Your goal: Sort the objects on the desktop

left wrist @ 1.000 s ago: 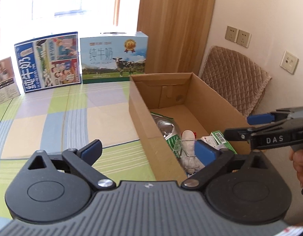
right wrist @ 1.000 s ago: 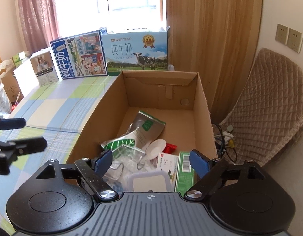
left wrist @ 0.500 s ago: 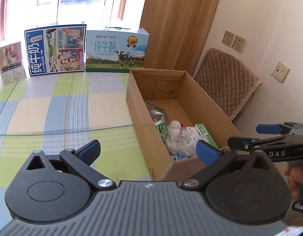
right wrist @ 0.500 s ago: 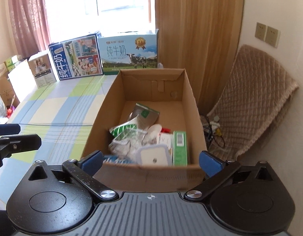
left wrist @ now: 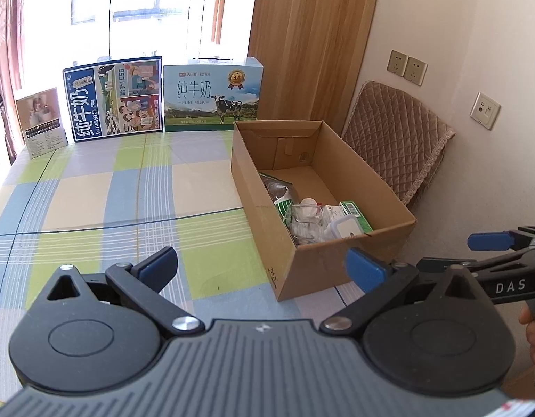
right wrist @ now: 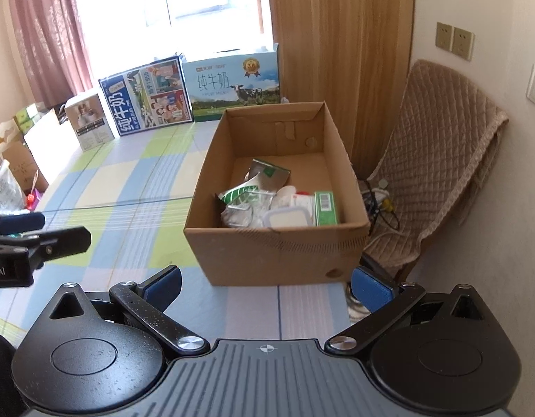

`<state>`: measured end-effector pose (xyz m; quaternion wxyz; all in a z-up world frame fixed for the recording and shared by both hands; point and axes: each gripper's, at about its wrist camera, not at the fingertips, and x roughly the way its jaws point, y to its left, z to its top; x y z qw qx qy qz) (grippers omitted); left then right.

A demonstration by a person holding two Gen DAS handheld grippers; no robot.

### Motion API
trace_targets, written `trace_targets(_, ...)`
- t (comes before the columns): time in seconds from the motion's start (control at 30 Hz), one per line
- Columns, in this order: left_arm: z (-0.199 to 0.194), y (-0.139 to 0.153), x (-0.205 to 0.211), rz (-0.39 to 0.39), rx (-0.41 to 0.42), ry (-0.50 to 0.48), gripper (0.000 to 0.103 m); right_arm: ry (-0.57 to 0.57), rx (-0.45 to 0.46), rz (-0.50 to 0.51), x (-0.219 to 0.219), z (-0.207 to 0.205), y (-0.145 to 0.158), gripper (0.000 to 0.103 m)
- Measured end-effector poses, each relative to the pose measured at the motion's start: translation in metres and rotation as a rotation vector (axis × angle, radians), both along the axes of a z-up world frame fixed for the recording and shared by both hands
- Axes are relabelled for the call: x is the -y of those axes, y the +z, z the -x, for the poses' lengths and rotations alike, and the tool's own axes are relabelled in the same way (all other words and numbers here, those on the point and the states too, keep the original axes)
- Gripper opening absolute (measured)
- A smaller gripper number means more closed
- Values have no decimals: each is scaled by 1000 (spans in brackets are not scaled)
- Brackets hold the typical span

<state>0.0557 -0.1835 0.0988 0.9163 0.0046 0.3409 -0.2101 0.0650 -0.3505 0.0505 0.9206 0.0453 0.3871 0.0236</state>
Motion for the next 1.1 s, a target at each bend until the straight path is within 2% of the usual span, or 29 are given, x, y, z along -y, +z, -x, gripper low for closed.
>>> trace_targets(0.5, 13, -12, -11, -22, -41, 38, 102, -10, -9, 4, -2, 13, 7, 101)
trace_targets(0.97, 10, -11, -14, -18, -42, 50, 102, 3, -26, 24, -7, 11, 1, 101)
trace_targets(1.1, 12, -10, -15, -24, -15, 62, 102, 3, -24, 23, -7, 12, 1, 101)
